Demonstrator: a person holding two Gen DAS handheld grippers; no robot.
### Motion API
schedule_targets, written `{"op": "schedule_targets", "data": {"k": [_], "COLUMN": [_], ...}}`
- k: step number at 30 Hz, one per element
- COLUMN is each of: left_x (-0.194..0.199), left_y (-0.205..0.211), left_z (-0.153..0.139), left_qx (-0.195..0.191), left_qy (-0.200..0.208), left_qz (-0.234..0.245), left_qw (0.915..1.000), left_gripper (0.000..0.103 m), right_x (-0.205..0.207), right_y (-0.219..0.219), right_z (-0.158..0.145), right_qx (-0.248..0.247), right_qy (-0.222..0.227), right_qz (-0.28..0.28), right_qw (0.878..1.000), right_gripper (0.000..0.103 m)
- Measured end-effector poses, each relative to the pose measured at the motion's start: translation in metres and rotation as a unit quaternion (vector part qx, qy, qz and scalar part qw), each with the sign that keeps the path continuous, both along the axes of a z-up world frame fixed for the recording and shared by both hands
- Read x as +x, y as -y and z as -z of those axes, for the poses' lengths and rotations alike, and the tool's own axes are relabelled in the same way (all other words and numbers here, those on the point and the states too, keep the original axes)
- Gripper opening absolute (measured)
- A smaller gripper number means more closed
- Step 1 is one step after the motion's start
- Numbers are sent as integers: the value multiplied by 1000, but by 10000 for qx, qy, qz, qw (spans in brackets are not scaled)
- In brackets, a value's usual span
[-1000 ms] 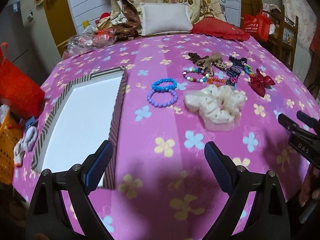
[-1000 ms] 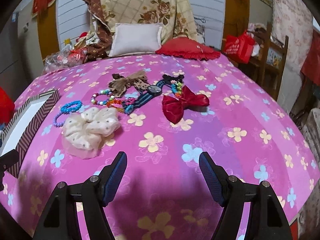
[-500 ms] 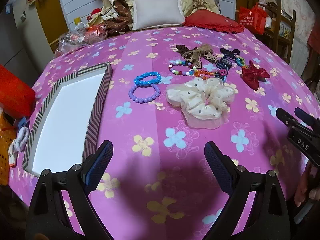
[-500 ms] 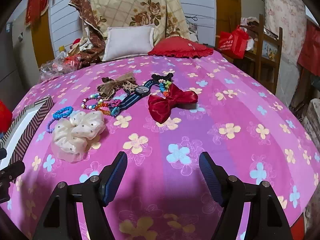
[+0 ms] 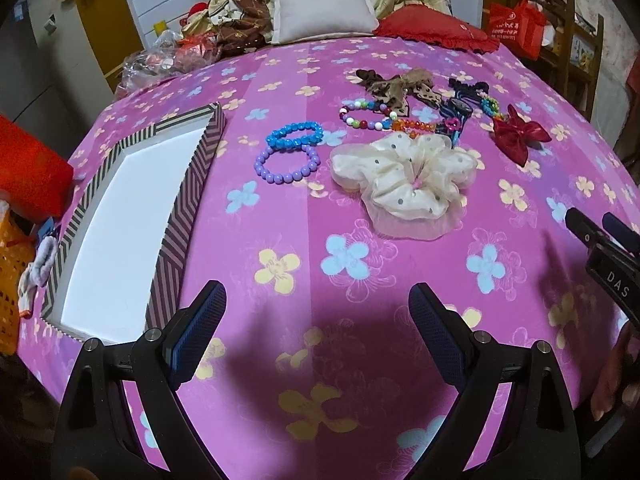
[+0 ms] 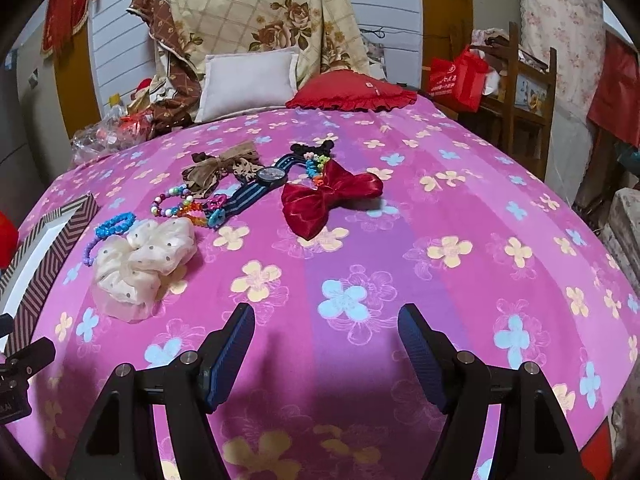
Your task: Organize jewelry
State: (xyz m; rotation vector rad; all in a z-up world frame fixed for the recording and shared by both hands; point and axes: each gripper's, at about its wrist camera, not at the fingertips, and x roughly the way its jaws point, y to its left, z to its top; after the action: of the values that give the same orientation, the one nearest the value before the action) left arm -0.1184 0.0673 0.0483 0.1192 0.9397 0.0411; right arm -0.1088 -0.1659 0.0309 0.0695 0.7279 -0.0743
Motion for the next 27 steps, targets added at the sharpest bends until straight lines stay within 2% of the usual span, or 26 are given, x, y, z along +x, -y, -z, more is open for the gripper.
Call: {"op": "schedule_targets", "data": {"k": [17,25,27], "left_x": [6,48,64], "left_y": [3,-8,-6], "left_z": [7,-7,-9], "left_qx": [98,-572,-775], "left_qy": [-164,-269,-338], "left_qz": [85,64,107], "left_qw": [9998,9980,9964], "left_gripper": [93,93,93], "right_x": [3,25,41], "right_y": [4,18,25], "right_z": [4,-9,-8], "right_qx": [149,776,1060], "right_qy": [-63,-211,-359], "right_qz": [-14,-220,-286], "right_qw": [9999,9965,9933], "right_gripper": [72,72,65]}}
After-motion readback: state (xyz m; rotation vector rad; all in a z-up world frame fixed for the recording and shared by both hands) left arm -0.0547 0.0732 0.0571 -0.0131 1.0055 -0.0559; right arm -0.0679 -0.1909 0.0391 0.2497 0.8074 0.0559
